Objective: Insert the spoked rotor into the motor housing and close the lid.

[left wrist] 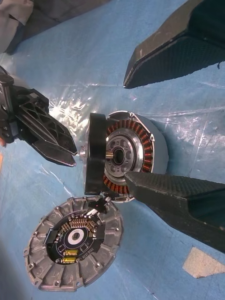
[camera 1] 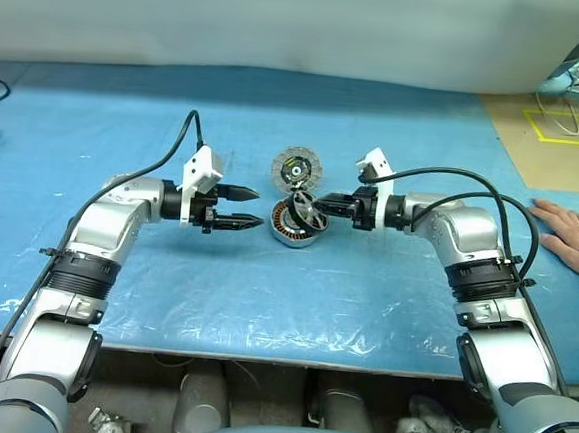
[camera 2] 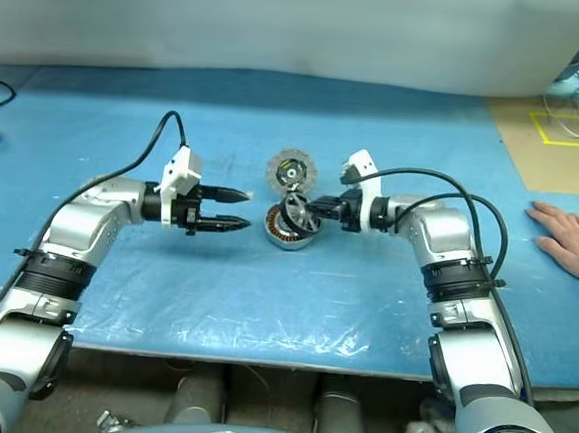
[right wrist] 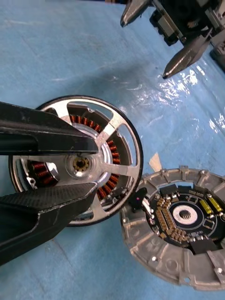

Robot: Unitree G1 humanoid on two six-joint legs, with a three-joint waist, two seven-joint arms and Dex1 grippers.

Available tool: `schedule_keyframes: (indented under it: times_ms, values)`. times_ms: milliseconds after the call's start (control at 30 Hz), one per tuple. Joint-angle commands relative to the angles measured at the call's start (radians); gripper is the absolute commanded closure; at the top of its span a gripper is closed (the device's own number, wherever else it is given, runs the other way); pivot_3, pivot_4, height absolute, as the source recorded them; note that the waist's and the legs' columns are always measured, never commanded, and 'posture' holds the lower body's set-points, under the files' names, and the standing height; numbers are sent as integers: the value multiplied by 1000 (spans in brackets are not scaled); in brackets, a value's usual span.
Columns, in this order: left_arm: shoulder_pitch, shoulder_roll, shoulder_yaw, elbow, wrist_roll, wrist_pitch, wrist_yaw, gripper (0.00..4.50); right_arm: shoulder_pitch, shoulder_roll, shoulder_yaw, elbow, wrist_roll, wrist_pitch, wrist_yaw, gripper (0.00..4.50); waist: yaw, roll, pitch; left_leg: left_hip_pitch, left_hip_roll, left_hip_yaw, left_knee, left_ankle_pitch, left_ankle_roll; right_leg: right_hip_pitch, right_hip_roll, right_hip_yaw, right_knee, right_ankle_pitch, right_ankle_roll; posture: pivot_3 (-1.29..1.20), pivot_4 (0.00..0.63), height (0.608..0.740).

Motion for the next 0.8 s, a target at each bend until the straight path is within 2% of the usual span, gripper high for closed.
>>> schedule_keyframes:
  times_ms: [33,133,333,567,800]
  values:
    - [-10,8,-2,-3,4,-26,-4,1525,9,-13,-11,-77,6,-84,38,3387,1,0,0,0,0,0,0,0,0,0,0,0,0,0,0,0,150,740]
    - [-11,8,-3,2,3,-31,-4,1525,19,-8,-31,-80,20,-95,40,2679,1,0,0,0,0,0,0,0,0,0,0,0,0,0,0,0,150,740]
    - [-11,8,-12,19,13,-50,-7,1525,-1,-12,-29,-48,11,-33,12,669,0,0,0,0,0,0,0,0,0,0,0,0,0,0,0,0,150,740]
    - [-5,2,-29,22,33,-76,2,1525,-14,4,-7,4,-21,-24,-23,669,-1,0,0,0,0,0,0,0,0,0,0,0,0,0,0,0,150,740]
    - [4,3,-22,9,24,-58,9,1525,20,19,5,-83,9,42,-21,669,1,0,0,0,0,0,-1,0,0,0,0,0,-1,0,0,0,150,740]
